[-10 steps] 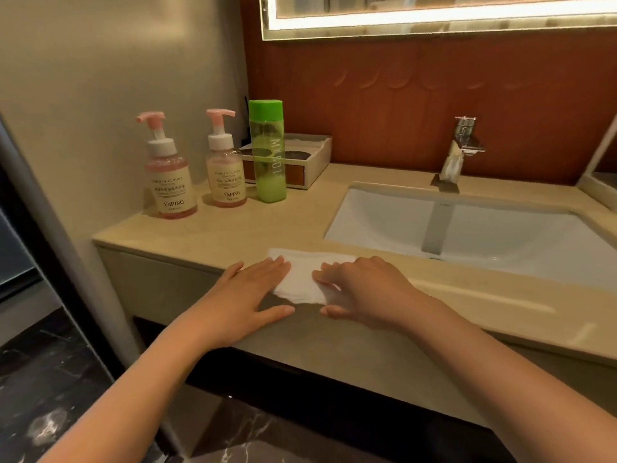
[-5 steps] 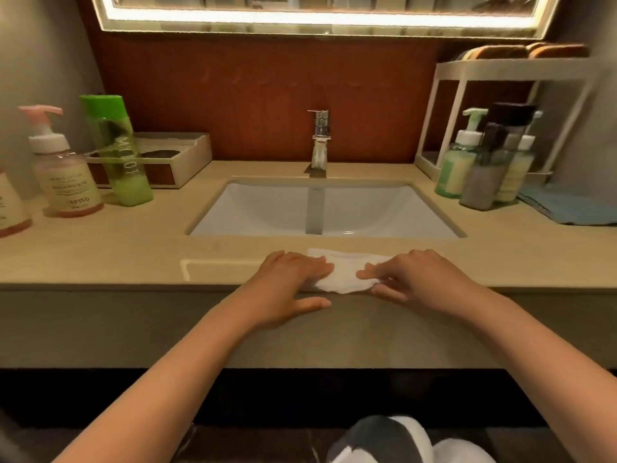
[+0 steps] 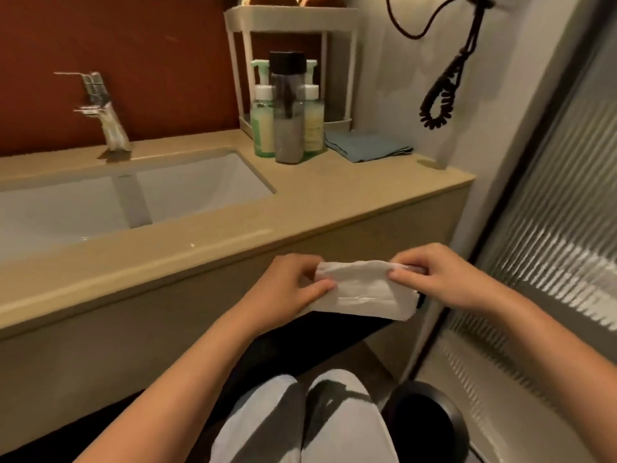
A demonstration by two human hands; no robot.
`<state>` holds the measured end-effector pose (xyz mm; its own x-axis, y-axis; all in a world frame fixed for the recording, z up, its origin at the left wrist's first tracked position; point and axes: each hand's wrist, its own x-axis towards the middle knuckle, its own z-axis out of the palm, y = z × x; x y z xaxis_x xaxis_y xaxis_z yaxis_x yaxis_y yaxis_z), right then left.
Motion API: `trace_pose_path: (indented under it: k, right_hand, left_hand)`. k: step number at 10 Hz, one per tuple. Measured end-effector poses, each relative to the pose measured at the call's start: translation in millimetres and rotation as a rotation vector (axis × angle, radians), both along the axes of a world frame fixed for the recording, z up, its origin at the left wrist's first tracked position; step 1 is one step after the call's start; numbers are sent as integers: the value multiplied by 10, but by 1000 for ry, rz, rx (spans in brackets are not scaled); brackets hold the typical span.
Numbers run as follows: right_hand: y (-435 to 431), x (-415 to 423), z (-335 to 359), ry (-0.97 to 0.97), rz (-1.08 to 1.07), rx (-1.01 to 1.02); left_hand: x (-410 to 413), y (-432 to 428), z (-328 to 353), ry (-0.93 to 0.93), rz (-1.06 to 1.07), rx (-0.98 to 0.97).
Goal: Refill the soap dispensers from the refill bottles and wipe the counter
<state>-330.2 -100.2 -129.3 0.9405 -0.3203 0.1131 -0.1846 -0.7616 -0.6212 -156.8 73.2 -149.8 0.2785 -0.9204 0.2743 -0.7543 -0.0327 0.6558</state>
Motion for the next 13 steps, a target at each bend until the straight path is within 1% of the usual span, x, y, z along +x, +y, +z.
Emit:
trace_pose_path:
  k: [1, 2, 3, 4, 5, 6, 7, 8, 9, 10, 11, 12, 13]
  right_hand:
    - [-204, -344, -369, 57, -121, 140]
    - [-347, -635, -729, 56, -264, 301]
    - [-448, -882, -1108, 50, -460, 491]
    - [-491, -1074, -1513, 55, -661, 764]
    - [-448, -1176, -1856, 6, -872, 967]
    - [-386, -1202, -2159, -23, -1042, 1127]
    - [-384, -1204, -2417, 2, -1171, 1182]
    - [-435, -1207, -2618, 65, -1279, 1174]
    - [-501, -1179, -2736, 107, -1279, 1194]
    - [-486, -1136, -2744, 104, -1273, 1237]
    - [-454, -1112, -2718, 169, -1198, 1188]
    - [-446, -1032, -2631, 215, -1117, 1140]
    - [-459, -859, -2466, 221, -1026, 1074]
  left_hand:
    - [-230, -395, -401, 299, -56, 80]
    - [-456, -710, -825, 639, 3, 231]
    - [-728, -957, -1177, 917, 137, 354]
    - [-979, -1126, -1539, 1161, 229, 424]
    - [-1244, -1255, -1908, 1343, 254, 530]
    - [-1486, -1348, -2212, 1498, 335, 609]
    - [-1668, -1414, -2418, 1540, 295, 689]
    - [-1764, -1460, -2493, 1510, 270, 793]
    - [-1766, -1525, -2532, 1343, 282, 865]
    - [-1699, -1626, -2540, 1137, 241, 911]
    - [-1563, -1714, -2476, 1048, 186, 783]
    - [-1378, -1670, -2350, 921, 132, 732]
    - [-1145, -1527, -2171, 922, 82, 683]
